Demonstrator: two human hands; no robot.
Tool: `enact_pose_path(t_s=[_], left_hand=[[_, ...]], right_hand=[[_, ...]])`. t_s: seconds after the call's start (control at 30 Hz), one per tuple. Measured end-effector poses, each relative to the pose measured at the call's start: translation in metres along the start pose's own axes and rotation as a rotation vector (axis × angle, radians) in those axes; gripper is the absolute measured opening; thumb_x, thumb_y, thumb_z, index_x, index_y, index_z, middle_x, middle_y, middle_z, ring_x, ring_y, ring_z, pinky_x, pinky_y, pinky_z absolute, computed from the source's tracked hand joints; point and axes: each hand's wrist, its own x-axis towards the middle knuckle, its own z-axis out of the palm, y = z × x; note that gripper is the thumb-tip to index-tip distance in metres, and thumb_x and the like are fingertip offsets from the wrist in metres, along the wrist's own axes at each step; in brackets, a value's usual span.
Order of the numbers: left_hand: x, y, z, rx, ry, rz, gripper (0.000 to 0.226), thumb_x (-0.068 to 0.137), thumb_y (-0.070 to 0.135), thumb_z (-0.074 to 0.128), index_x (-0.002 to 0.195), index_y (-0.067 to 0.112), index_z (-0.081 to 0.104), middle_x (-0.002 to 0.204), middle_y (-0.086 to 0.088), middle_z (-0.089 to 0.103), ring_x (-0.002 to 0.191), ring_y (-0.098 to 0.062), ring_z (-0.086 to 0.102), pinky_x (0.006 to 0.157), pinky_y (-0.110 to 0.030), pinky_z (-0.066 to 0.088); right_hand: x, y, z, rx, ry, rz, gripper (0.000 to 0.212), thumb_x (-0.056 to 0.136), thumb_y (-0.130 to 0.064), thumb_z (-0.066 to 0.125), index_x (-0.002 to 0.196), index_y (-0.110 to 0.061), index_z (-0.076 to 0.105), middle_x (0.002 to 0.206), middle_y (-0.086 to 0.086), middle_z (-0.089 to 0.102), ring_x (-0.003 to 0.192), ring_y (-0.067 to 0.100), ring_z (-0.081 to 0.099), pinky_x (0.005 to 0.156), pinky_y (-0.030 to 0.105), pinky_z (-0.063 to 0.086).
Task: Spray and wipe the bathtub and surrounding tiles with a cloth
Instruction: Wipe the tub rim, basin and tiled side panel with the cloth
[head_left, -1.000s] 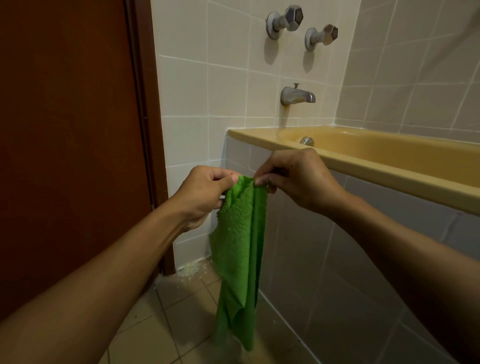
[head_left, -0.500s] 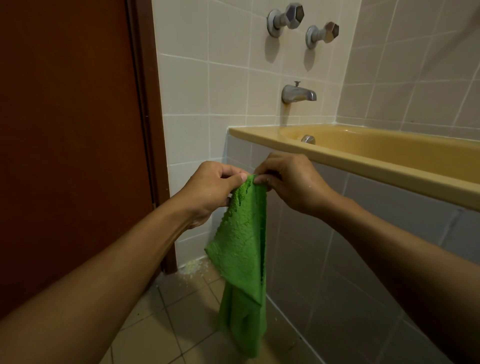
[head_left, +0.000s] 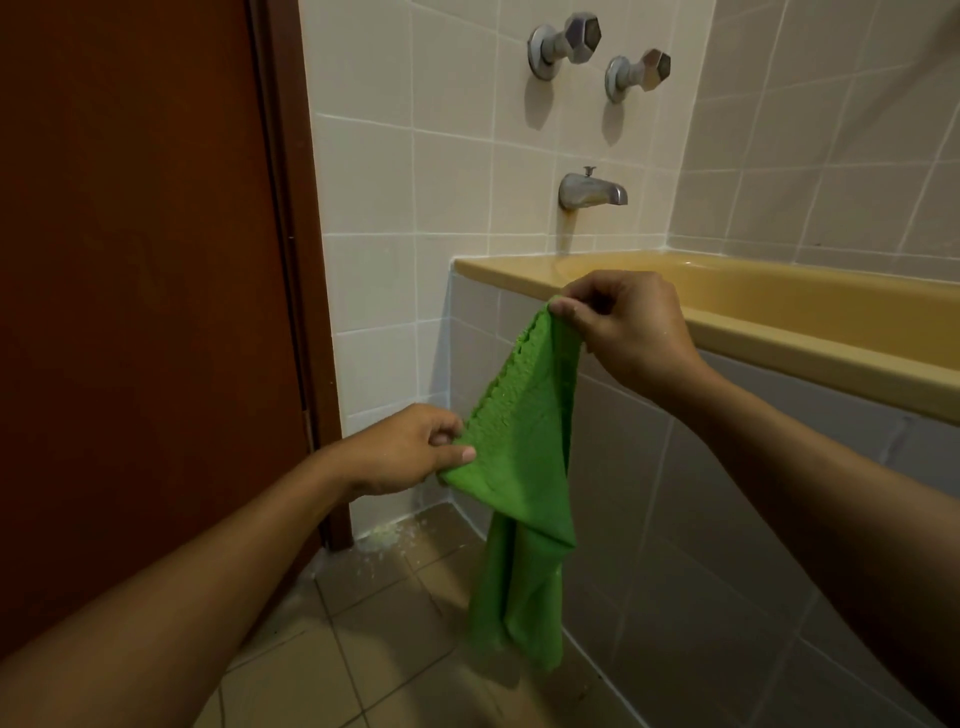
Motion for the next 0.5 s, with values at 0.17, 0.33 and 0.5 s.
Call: enact_pose_path(t_s=[0.17, 0.33, 0.5], left_hand=[[0.000, -0.006, -0.026, 0.029, 0.338, -0.043, 0.019, 0.105, 0.020, 0.055, 0.094, 0.011, 0.068, 0.096, -0.019, 0.070, 0.096, -0.037, 0.069, 0.083, -0.050, 0.059], [0.002, -0.003, -0.042, -0.303, 0.701, 0.062, 0.013, 0.103, 0.015, 0.059, 0.103, 0.010, 0.071, 0.096, -0.011, 0.075, 0.092, -0.026, 0.073, 0.078, -0.036, 0.063], [0.003, 0.003, -0.049, -0.551, 0.801, 0.127, 0.009, 0.101, 0.014, 0.062, 0.101, 0.012, 0.070, 0.090, -0.005, 0.076, 0.078, -0.012, 0.074, 0.072, -0.033, 0.062]], right_hand=[[0.000, 0.015, -0.003, -0.102, 0.000, 0.058, 0.015, 0.093, -0.030, 0.072, 0.091, -0.017, 0.078, 0.082, 0.000, 0.072, 0.083, 0.019, 0.065, 0.079, 0.041, 0.055], [0.003, 0.018, 0.004, 0.272, -0.006, 0.263, 0.014, 0.089, -0.029, 0.076, 0.080, -0.017, 0.076, 0.081, 0.002, 0.073, 0.085, 0.024, 0.071, 0.086, 0.051, 0.059], [0.003, 0.008, 0.010, 0.631, -0.028, 0.440, 0.023, 0.098, -0.013, 0.065, 0.075, -0.012, 0.063, 0.070, 0.003, 0.064, 0.070, 0.023, 0.063, 0.073, 0.046, 0.060]])
